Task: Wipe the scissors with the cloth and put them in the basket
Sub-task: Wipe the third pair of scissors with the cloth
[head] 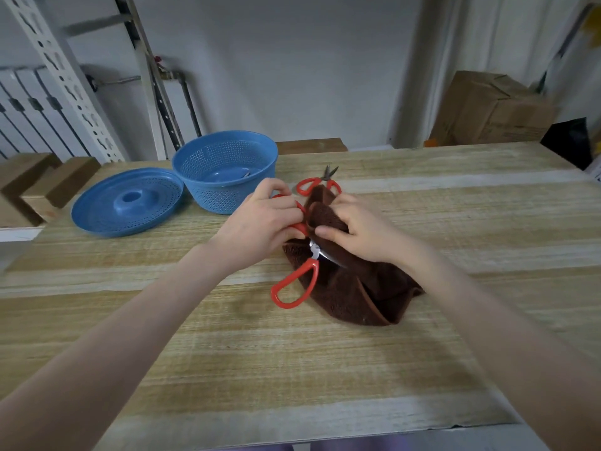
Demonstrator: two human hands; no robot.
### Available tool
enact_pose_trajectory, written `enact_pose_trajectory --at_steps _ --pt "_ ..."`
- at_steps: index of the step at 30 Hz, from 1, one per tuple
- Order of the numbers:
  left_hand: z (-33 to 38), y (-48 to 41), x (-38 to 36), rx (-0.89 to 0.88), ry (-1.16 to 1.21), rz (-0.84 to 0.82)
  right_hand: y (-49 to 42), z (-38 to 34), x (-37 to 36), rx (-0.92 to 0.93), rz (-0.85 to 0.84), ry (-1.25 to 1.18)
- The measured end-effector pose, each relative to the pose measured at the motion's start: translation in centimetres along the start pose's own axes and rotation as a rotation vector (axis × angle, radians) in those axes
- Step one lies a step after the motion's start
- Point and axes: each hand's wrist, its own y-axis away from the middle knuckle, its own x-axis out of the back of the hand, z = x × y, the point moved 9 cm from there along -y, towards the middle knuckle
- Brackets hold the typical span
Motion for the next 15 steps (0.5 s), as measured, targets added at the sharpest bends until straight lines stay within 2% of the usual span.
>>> enact_pose_trajectory --at_steps 7,12,15 --pt "-0.3 0.6 0.4 0.012 0.037 0.061 0.4 3.8 -0.9 -0.255 -0.068 -0.34" --pt "-0.9 0.7 0.1 0.05 0.0 0.016 -0.1 1.7 -1.3 -0.148 -0.13 -0.282" --pt "-0.4 0.6 0.5 0.036 0.031 0.044 -0.2 1.3 -0.9 -0.095 -0.1 -0.316"
